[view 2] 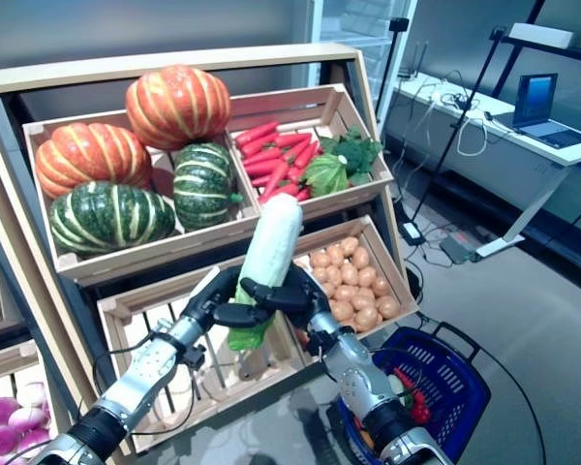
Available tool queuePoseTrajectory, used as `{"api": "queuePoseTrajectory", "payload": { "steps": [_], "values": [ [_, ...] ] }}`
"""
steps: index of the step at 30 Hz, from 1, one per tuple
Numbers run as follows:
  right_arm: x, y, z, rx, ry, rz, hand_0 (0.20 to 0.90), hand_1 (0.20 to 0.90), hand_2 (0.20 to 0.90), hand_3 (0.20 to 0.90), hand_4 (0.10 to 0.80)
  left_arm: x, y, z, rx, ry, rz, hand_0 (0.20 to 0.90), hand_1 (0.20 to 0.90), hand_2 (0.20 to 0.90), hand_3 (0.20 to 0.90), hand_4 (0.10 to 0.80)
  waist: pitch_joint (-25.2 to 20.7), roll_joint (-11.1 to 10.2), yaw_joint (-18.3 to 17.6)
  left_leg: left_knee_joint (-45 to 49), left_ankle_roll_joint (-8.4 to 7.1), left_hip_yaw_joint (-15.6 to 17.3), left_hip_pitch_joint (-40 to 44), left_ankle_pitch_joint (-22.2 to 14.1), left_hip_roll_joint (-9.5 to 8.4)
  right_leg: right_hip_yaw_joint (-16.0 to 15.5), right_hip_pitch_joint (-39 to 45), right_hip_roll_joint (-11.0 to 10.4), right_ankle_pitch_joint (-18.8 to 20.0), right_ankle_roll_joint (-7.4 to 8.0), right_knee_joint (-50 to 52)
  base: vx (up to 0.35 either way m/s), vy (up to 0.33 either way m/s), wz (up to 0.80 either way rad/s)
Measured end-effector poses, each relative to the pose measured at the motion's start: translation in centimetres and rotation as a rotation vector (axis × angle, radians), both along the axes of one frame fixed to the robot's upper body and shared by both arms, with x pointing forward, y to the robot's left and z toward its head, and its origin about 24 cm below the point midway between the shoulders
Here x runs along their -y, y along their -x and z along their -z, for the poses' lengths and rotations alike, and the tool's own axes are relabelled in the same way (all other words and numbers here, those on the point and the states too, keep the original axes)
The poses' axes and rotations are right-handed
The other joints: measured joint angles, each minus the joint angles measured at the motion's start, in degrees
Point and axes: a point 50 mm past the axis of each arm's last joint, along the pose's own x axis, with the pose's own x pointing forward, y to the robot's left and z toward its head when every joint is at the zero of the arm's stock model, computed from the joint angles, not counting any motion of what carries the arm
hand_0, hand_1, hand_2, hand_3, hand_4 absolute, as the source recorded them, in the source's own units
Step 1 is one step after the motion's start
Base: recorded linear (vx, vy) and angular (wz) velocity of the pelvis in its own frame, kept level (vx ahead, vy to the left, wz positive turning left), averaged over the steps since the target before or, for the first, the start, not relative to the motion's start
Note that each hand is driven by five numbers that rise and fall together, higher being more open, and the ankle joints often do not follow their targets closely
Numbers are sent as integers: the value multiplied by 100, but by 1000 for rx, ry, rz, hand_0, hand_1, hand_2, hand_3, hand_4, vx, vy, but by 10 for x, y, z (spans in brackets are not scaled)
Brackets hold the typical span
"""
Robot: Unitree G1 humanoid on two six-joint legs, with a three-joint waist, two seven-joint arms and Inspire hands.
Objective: Put vegetables into the basket
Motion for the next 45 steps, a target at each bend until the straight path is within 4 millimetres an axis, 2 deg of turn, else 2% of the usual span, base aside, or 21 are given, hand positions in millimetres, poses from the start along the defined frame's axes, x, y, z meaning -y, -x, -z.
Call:
{"api": "queuePoseTrajectory", "payload": {
  "steps": [8, 9, 10, 20, 27, 45],
  "values": [
    [3, 0, 1, 0, 30, 15, 300, 300, 300, 300, 400, 0, 0, 1, -11, -7, 1, 300, 300, 300, 300, 400, 0, 0, -6, 0, 1, 0, 0, 1, 0, 3, -2, 1, 0, 0, 0, 0, 0, 0],
    [3, -1, 0, 3, 36, 16, 486, 486, 486, 486, 524, 0, 0, 1, -11, -7, 0, 300, 300, 300, 300, 400, 0, 0, -7, 0, 1, 0, 0, 1, 0, 4, -2, 1, 0, 0, 0, 0, 0, 0],
    [3, -1, 0, 7, 44, 16, 900, 900, 900, 900, 800, 0, 0, 2, -11, -7, 0, 300, 300, 300, 300, 400, 0, 0, -7, 0, 1, 0, 0, 1, 0, 4, -2, 1, 0, 0, 0, 0, 0, 0],
    [1, -2, -12, 82, 83, 12, 900, 900, 900, 900, 800, -1, -2, 0, -7, 4, -11, 300, 300, 300, 300, 400, 0, 1, -21, 0, 3, 7, 1, 0, -1, 14, -6, 2, 0, 0, 0, 0, 0, 0],
    [6, -2, -21, 123, 104, 7, 900, 900, 900, 900, 800, 1, -2, -2, -1, 11, 1, 300, 300, 300, 300, 400, 1, 1, -33, 0, 6, 12, -1, -2, 0, 23, -13, 3, 0, 0, 0, 0, 0, 0],
    [6, -2, -22, 103, 60, 11, 900, 900, 900, 900, 800, 3, -3, -3, 9, 9, 5, 300, 300, 300, 300, 400, 2, 4, -45, 0, 10, 11, 0, -5, -1, 25, -12, 2, 0, 0, -1, 0, 0, 0]
  ]
}}
